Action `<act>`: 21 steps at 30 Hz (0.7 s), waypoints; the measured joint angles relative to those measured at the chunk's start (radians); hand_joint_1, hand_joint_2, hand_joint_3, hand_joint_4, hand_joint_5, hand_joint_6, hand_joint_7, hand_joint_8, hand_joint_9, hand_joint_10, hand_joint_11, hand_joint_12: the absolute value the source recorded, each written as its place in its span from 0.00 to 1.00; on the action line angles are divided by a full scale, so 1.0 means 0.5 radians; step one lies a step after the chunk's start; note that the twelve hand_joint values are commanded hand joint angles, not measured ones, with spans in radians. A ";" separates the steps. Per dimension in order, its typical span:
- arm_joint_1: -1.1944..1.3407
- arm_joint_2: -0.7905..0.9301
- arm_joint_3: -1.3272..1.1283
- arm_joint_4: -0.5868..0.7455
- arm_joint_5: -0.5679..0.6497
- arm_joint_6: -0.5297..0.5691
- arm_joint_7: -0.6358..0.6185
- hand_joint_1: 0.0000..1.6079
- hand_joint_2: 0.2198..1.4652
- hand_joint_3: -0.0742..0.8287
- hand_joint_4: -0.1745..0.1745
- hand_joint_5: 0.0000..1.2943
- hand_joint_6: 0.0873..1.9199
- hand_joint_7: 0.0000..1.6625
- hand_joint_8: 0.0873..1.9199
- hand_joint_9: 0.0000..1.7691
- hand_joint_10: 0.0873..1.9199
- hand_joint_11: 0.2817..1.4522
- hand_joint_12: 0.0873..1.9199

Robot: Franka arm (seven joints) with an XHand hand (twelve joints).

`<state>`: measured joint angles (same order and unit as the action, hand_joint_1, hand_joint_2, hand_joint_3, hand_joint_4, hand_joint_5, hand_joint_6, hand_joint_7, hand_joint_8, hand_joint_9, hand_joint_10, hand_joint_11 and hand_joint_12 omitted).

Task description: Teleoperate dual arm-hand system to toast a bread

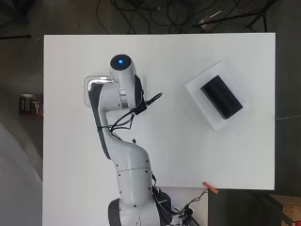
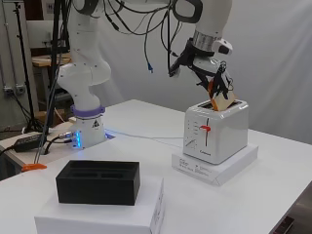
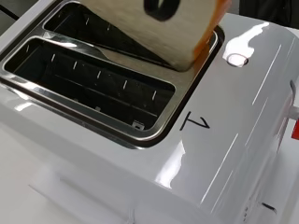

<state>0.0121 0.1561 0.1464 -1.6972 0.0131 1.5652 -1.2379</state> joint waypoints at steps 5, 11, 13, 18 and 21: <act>0.015 0.219 -0.016 0.204 -0.024 -0.187 0.048 0.18 0.52 0.06 0.21 0.11 0.09 0.24 0.05 0.34 0.00 0.20 0.00; 0.020 0.259 -0.040 0.345 -0.020 -0.265 0.143 0.00 0.61 0.10 0.19 0.03 0.00 0.10 0.00 0.18 0.00 0.13 0.00; 0.018 0.232 -0.059 0.278 -0.009 -0.193 0.178 0.00 0.64 0.11 0.17 0.05 0.00 0.11 0.00 0.19 0.00 0.13 0.00; 0.006 0.121 -0.144 0.027 -0.011 0.081 0.391 0.00 0.69 0.10 0.20 0.13 0.00 0.15 0.00 0.20 0.00 0.14 0.00; -0.012 0.051 -0.240 -0.078 0.013 0.165 0.610 0.00 0.73 0.07 0.20 0.23 0.00 0.42 0.07 0.46 0.16 0.27 0.23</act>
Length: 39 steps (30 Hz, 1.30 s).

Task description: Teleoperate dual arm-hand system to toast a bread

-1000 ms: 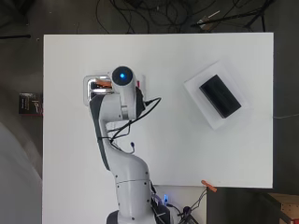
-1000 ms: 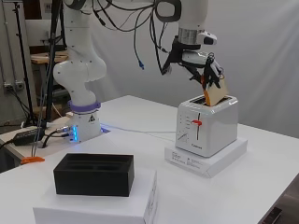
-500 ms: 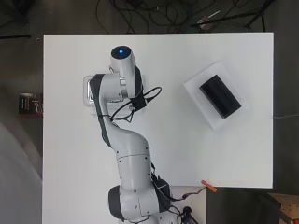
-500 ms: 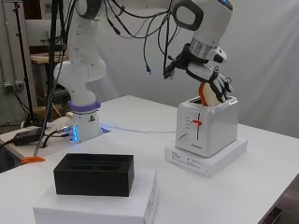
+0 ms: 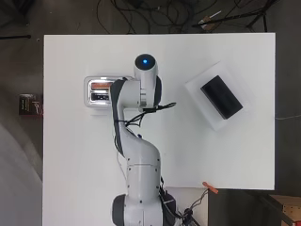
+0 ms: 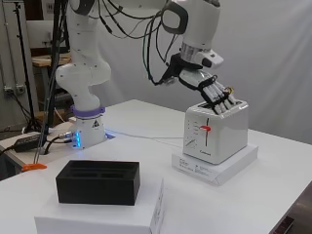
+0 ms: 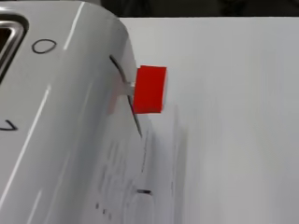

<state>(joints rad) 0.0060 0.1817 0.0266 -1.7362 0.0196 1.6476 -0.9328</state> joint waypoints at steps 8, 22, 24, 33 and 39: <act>-0.042 -0.019 -0.159 -0.263 0.120 0.319 -0.072 0.01 0.71 0.08 0.11 0.22 0.00 0.67 1.00 0.80 1.00 0.67 1.00; -0.090 0.226 -0.213 -0.272 0.362 0.347 -0.388 0.07 0.67 0.08 0.14 0.20 0.00 0.77 1.00 0.91 1.00 0.81 1.00; -0.094 0.276 -0.213 -0.272 0.368 0.361 -0.390 0.09 0.70 0.09 0.18 0.22 0.00 0.74 1.00 0.90 1.00 0.79 1.00; -0.090 0.469 -0.191 -0.332 0.281 0.486 -0.226 0.08 0.71 0.08 0.42 0.15 0.00 0.45 0.16 0.48 0.28 0.31 0.14; -0.088 0.472 -0.184 -0.274 0.227 0.455 -0.219 0.03 0.67 0.09 0.50 0.14 0.00 0.31 0.00 0.36 0.00 0.19 0.00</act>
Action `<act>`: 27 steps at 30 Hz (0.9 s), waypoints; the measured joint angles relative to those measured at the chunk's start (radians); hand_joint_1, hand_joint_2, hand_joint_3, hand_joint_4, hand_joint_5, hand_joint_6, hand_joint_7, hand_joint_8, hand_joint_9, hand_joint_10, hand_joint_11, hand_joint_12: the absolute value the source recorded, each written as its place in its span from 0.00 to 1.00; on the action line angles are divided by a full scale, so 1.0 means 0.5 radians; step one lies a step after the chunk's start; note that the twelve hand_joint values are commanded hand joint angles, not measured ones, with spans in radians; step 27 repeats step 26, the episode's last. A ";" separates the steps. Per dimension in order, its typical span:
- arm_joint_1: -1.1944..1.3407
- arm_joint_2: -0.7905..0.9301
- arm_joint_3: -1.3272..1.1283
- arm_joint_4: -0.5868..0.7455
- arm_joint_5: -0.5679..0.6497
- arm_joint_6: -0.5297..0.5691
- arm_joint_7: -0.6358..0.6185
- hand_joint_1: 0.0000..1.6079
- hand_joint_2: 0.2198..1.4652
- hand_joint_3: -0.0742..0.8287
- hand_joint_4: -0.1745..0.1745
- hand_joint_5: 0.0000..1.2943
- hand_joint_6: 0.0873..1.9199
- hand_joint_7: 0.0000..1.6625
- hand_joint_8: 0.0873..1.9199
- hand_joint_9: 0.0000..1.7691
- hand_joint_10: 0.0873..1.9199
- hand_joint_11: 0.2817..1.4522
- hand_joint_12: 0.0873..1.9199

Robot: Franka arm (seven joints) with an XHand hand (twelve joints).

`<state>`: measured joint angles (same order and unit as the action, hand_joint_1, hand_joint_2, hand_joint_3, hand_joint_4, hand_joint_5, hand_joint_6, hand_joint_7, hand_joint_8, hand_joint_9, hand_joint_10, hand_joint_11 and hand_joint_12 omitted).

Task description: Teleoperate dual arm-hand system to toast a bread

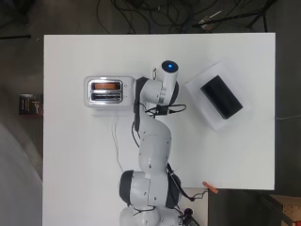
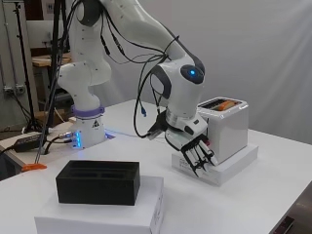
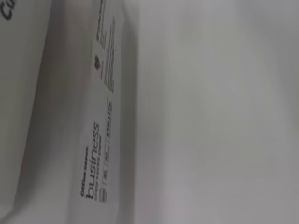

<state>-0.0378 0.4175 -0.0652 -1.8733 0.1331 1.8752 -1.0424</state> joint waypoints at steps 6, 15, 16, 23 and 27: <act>-0.004 -0.399 0.007 -0.005 0.154 0.048 -0.078 0.00 0.71 0.08 0.39 0.18 0.00 0.27 0.00 0.35 0.00 0.18 0.00; 0.004 -1.056 0.064 0.064 -0.221 -0.220 0.044 0.00 0.70 0.08 0.36 0.17 0.00 0.21 0.00 0.25 0.00 0.11 0.00; 0.004 -1.154 0.064 0.050 -0.222 -0.255 0.040 0.00 0.71 0.08 0.36 0.16 0.00 0.20 0.00 0.24 0.00 0.10 0.00; 0.004 -1.368 0.069 -0.065 -0.258 -0.365 0.077 0.00 0.72 0.09 0.38 0.19 0.00 0.21 0.00 0.23 0.00 0.08 0.00; 0.004 -1.367 0.070 -0.088 -0.267 -0.352 0.077 0.00 0.73 0.09 0.37 0.20 0.00 0.21 0.00 0.23 0.00 0.08 0.00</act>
